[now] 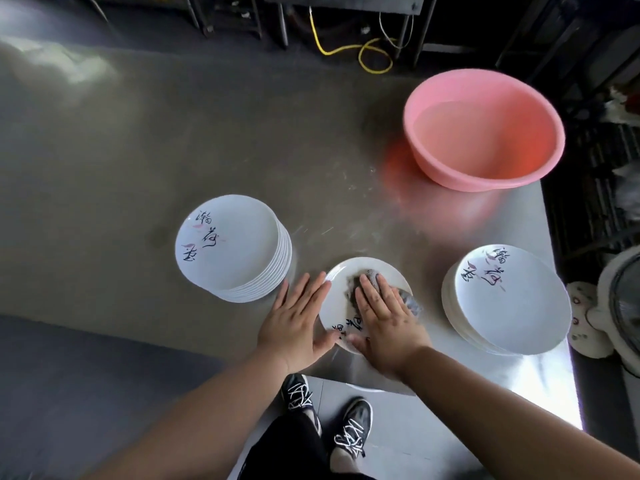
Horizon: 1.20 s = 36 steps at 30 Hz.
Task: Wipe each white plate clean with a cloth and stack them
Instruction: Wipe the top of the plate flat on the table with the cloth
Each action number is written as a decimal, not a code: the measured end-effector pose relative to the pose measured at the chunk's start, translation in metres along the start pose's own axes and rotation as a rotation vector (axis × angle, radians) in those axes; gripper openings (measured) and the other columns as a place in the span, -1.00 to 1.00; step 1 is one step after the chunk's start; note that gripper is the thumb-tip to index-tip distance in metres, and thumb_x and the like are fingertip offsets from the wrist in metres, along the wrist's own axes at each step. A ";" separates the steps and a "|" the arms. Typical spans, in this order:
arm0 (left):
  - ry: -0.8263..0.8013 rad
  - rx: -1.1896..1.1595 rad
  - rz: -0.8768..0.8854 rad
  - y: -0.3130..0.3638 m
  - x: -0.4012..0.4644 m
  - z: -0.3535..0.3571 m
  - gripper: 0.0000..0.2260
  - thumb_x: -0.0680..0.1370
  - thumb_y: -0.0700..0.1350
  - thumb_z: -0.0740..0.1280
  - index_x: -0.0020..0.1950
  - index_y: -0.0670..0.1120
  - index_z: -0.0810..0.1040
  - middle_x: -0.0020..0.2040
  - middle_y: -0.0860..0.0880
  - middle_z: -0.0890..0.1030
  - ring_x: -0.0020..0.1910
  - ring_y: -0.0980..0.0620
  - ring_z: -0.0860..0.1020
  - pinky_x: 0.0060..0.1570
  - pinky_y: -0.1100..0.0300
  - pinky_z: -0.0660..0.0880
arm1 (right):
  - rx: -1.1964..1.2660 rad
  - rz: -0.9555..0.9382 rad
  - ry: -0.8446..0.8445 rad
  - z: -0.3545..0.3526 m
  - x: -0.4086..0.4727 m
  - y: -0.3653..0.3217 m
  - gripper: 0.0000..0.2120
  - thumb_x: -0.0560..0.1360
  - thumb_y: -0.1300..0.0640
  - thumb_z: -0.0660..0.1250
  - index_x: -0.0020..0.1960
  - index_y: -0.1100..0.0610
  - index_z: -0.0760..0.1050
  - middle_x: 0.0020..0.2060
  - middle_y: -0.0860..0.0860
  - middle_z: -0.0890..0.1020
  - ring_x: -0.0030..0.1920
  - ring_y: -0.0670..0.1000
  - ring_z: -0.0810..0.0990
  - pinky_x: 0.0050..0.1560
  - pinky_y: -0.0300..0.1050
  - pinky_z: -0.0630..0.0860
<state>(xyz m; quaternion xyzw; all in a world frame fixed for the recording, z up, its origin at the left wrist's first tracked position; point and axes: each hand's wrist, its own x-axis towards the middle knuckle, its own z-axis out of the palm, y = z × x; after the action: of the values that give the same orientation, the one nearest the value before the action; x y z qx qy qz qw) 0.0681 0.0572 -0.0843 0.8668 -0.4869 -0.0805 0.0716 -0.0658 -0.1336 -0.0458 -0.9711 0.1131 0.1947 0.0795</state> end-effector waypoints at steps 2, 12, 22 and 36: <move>0.017 0.000 0.004 0.000 0.000 0.001 -0.20 0.61 0.36 0.19 0.71 -0.07 0.14 0.73 0.02 0.07 0.70 -0.06 0.04 0.60 -0.27 0.12 | -0.009 0.006 -0.013 -0.012 0.018 0.002 -0.09 0.54 -0.45 -0.26 0.72 0.08 -0.20 0.66 -0.03 -0.34 0.61 0.11 -0.48 0.62 0.07 -0.38; 0.004 -0.001 -0.007 -0.004 -0.001 0.004 -0.18 0.62 0.43 0.05 0.73 -0.02 -0.01 0.73 0.05 0.00 0.71 -0.03 0.00 0.62 -0.24 0.06 | -0.157 -0.341 -0.096 -0.005 -0.029 0.004 -0.15 0.62 -0.47 -0.15 0.70 0.07 0.11 0.67 0.05 0.10 0.67 0.25 0.00 0.60 0.26 0.06; -0.007 -0.007 -0.012 -0.002 0.000 0.003 -0.18 0.60 0.39 0.16 0.72 -0.05 0.09 0.73 0.05 0.03 0.70 -0.04 0.03 0.61 -0.25 0.11 | -0.103 -0.200 -0.117 -0.009 -0.035 -0.003 -0.11 0.55 -0.47 -0.04 0.69 0.08 0.18 0.69 0.10 0.10 0.66 0.27 -0.06 0.63 0.28 0.11; -0.017 -0.001 -0.020 -0.003 0.001 0.005 -0.18 0.59 0.40 0.14 0.73 -0.02 0.06 0.73 0.07 -0.01 0.71 -0.03 0.01 0.62 -0.23 0.08 | -0.089 -0.181 -0.090 0.004 -0.054 0.003 -0.12 0.55 -0.46 0.03 0.67 0.10 0.21 0.67 0.13 0.12 0.66 0.30 0.02 0.58 0.23 0.00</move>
<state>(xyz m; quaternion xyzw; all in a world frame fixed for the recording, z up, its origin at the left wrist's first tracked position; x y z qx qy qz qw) 0.0702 0.0583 -0.0904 0.8708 -0.4790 -0.0888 0.0669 -0.1162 -0.1251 -0.0280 -0.9702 0.0127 0.2350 0.0584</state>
